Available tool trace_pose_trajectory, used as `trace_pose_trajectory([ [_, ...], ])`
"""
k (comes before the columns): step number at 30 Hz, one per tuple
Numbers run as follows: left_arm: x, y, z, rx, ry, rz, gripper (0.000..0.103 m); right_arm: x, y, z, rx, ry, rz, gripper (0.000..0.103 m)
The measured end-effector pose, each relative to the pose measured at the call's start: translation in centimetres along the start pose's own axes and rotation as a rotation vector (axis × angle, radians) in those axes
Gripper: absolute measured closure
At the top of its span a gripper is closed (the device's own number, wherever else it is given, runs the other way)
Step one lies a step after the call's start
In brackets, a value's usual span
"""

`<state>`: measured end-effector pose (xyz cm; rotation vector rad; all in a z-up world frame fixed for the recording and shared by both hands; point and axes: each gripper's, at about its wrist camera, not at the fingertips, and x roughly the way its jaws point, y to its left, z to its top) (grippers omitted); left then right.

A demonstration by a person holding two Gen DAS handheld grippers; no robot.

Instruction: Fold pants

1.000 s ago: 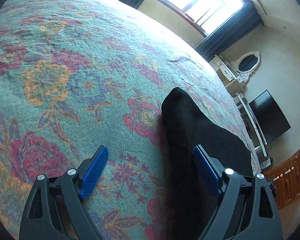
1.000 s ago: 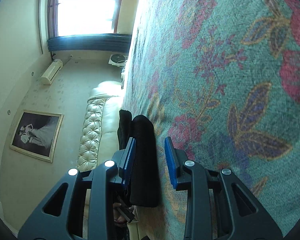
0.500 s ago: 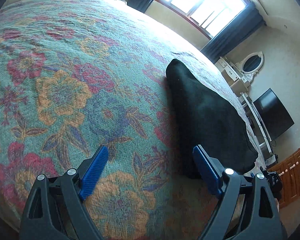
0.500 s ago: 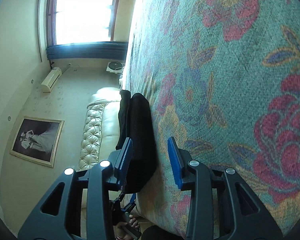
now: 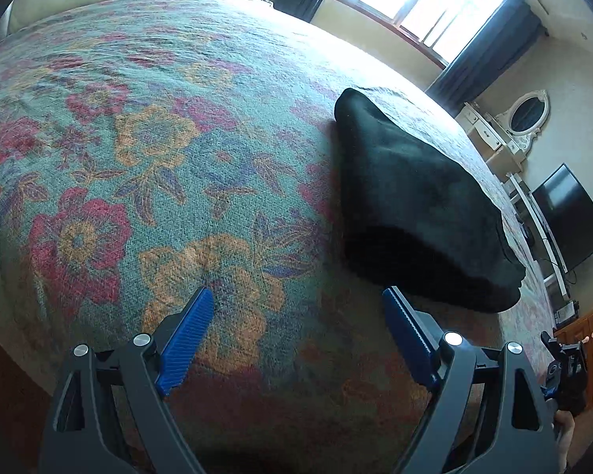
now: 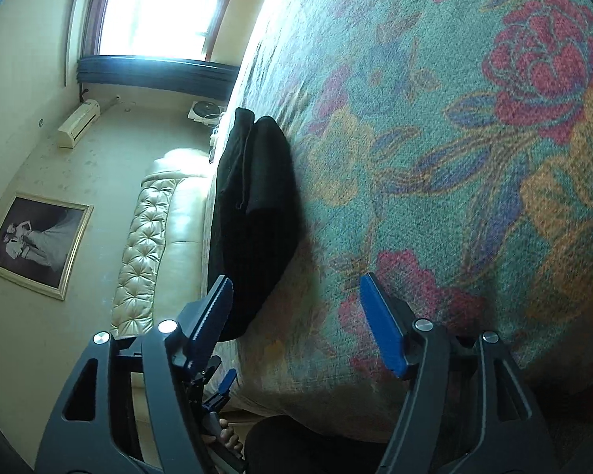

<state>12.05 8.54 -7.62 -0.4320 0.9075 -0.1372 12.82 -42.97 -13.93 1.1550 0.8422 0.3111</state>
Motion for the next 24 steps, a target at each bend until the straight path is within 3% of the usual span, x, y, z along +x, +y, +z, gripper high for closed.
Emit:
trace_pose_trajectory([
  [5,-0.6,-2.2,-1.8,0.034,0.002,0.035,0.018,0.5,2.2,-2.0,-0.142,-0.006,-0.094,0.033],
  [11,-0.9,-5.9,-3.1,0.145,-0.032,0.114,0.018,1.7,5.1,-4.3,-0.359,-0.014,-0.246,0.033],
  [18,-2.1,-9.1,-4.3,0.188,-0.086,0.124,0.018,4.0,8.6,-8.5,-0.622,-0.004,-0.431,0.032],
  [21,-2.8,-10.3,-4.7,0.223,-0.124,0.146,0.018,4.3,10.2,-10.3,-0.716,-0.025,-0.47,0.022],
  [24,-3.4,-11.8,-5.0,0.312,-0.161,0.188,0.017,4.1,12.0,-11.7,-0.809,-0.064,-0.487,0.021],
])
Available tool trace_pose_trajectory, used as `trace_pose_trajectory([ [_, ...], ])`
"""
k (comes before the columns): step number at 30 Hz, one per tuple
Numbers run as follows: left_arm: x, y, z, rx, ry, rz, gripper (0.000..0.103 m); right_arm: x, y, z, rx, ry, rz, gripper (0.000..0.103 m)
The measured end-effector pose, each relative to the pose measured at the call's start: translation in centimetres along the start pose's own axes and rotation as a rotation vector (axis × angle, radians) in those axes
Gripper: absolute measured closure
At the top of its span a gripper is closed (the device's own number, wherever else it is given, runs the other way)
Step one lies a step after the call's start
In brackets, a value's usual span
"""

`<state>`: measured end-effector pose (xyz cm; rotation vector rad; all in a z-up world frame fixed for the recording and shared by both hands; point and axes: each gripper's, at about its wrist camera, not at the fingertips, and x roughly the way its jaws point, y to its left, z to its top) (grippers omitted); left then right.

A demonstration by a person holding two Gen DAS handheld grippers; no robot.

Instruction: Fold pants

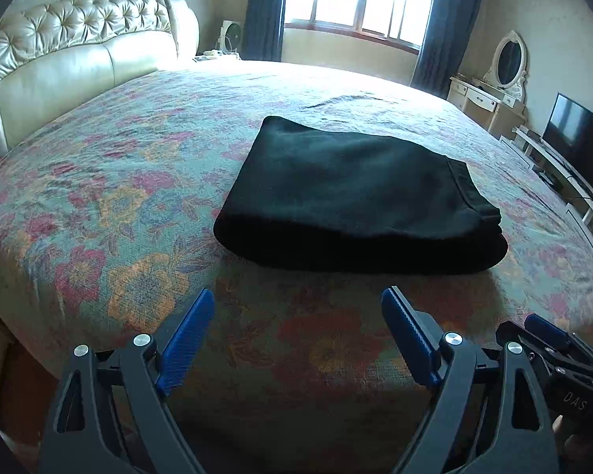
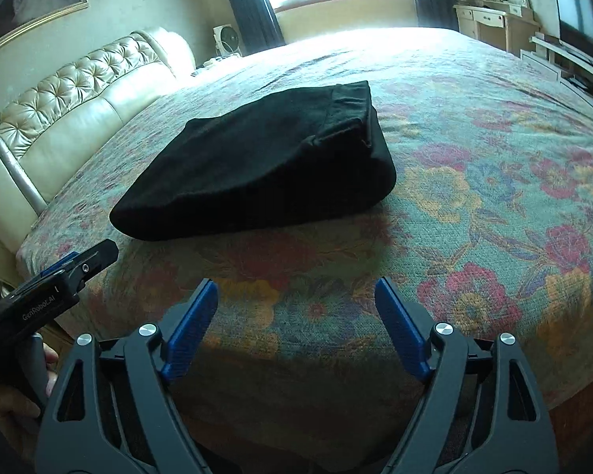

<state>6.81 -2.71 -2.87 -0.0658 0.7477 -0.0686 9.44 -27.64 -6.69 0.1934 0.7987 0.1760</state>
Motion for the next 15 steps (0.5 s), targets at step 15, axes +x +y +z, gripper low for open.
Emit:
trace_pose_trajectory([
  [15,-1.1,-1.2,0.7,0.033,-0.022,0.012,0.017,-2.4,2.4,1.1,-0.097,-0.082,-0.07,0.014],
])
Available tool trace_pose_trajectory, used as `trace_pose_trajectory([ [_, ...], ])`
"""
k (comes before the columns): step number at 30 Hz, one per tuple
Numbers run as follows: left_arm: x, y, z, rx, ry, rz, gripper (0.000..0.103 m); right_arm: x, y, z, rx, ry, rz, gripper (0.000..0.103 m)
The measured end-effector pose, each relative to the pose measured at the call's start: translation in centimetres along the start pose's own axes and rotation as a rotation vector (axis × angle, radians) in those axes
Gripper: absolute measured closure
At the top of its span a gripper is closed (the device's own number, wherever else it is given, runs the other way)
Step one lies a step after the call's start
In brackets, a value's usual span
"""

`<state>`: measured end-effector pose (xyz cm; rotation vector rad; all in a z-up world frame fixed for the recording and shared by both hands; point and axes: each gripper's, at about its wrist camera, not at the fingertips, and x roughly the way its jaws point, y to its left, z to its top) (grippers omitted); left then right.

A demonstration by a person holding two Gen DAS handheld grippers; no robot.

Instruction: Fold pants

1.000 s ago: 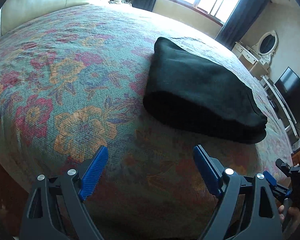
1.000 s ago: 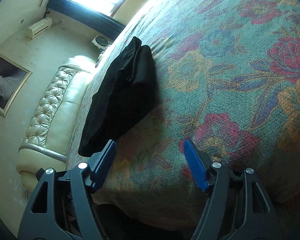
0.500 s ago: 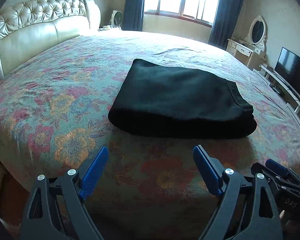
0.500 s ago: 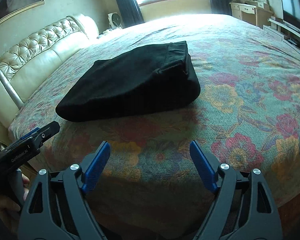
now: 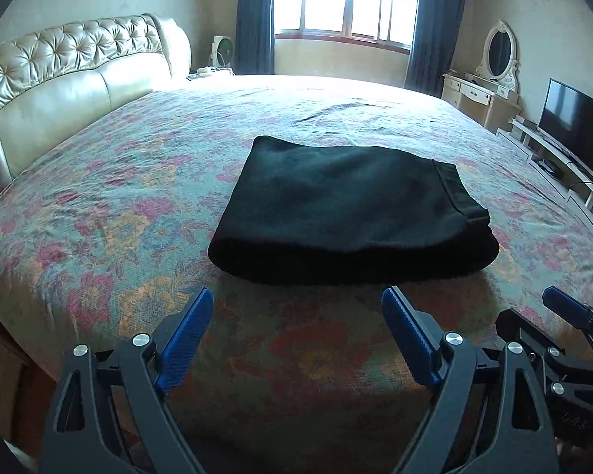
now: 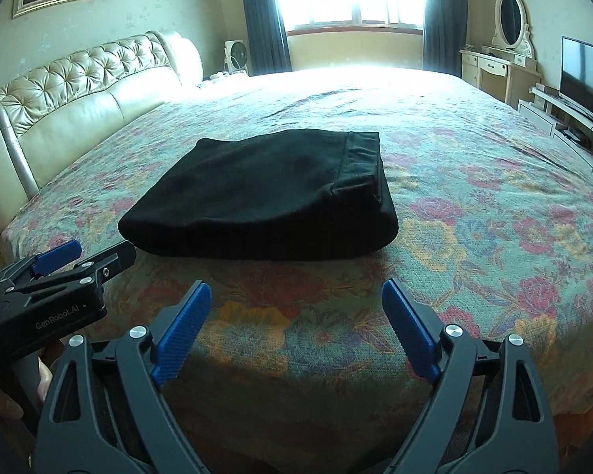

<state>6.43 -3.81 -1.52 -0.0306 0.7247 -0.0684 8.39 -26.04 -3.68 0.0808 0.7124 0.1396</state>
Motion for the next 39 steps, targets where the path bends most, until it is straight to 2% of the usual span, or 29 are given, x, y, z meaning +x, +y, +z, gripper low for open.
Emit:
trace_pose_trajectory([
  [8,0.1,-0.1,0.0,-0.002,0.016,0.025,0.017,0.3,0.0,-0.2,0.005,0.013,0.007,0.014],
  [17,-1.7,0.0,0.3,-0.022,-0.079,0.004,0.017,0.5,-0.1,-0.4,0.019,0.02,0.021,0.014],
  [25,-2.1,-0.3,0.9,-0.003,-0.107,0.014,0.017,0.6,-0.1,-0.5,0.027,0.026,0.026,0.014],
  [34,-2.0,0.5,1.4,-0.053,-0.106,-0.037,0.017,0.6,0.0,-0.6,0.031,0.032,0.033,0.014],
  [39,-2.6,-0.1,1.8,-0.001,-0.15,0.003,0.016,0.7,0.1,-0.7,0.037,0.035,0.033,0.014],
])
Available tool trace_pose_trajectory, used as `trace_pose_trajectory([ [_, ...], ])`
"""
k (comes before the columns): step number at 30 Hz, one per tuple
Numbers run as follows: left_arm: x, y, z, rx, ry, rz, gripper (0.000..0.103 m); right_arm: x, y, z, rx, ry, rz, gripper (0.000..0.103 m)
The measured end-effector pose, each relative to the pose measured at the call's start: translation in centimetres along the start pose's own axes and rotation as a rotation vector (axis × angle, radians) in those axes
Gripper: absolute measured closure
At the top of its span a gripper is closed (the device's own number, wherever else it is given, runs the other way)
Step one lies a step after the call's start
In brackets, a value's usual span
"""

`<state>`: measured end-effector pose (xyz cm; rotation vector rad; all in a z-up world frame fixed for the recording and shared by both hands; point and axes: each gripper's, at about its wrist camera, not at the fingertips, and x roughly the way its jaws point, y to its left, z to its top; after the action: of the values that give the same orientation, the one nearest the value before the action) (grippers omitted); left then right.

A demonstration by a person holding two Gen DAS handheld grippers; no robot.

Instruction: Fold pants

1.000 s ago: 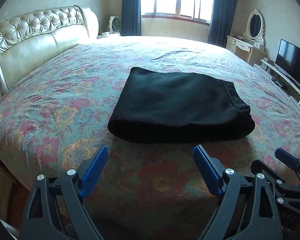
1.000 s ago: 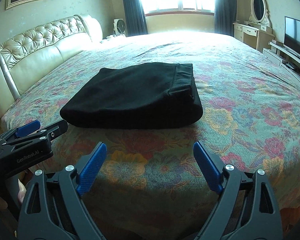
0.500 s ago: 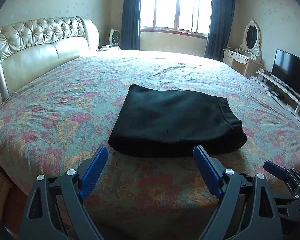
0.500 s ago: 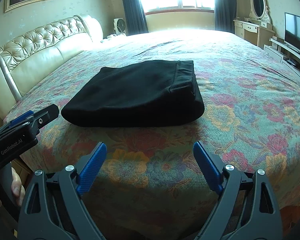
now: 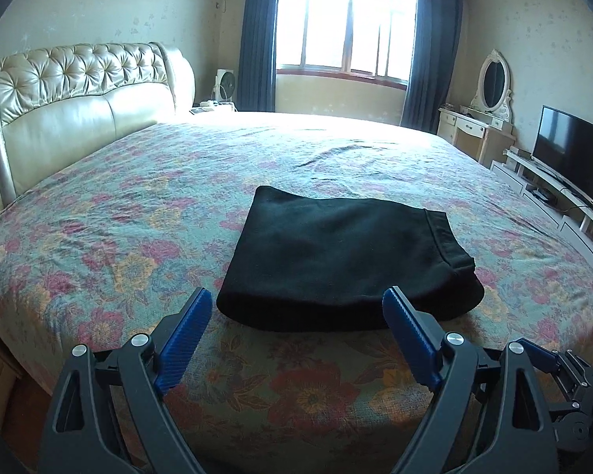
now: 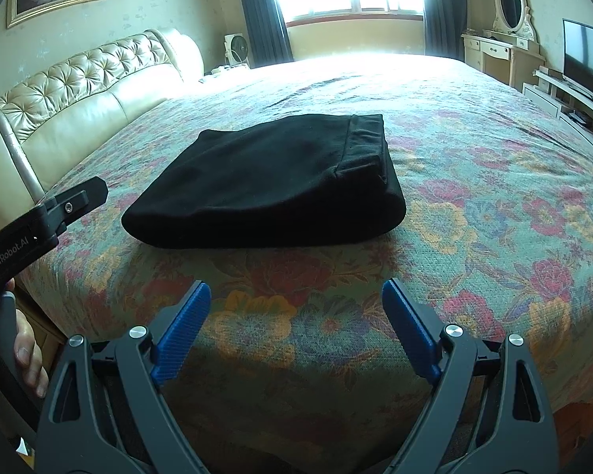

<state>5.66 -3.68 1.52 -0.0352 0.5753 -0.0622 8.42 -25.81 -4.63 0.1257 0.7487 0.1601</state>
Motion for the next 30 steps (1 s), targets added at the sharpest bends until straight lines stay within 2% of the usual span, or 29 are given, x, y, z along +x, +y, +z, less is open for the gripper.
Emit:
trace_pose_trajectory([
  [3,-0.1,-0.4,-0.1,0.028,-0.014,0.009,0.016,0.0,-0.1,0.1,0.002,-0.002,-0.004,0.014],
  [10,1.0,-0.5,-0.9,0.012,0.056,0.008,0.016,-0.2,-0.8,0.3,0.018,-0.013,-0.014,0.014],
  [17,1.1,-1.2,-1.3,0.054,0.075,0.059,0.016,-0.8,-1.0,1.1,0.018,-0.038,-0.017,0.014],
  [30,1.6,-1.5,-1.9,0.058,0.108,0.021,0.016,-1.2,-0.6,1.9,0.015,-0.057,-0.014,0.014],
])
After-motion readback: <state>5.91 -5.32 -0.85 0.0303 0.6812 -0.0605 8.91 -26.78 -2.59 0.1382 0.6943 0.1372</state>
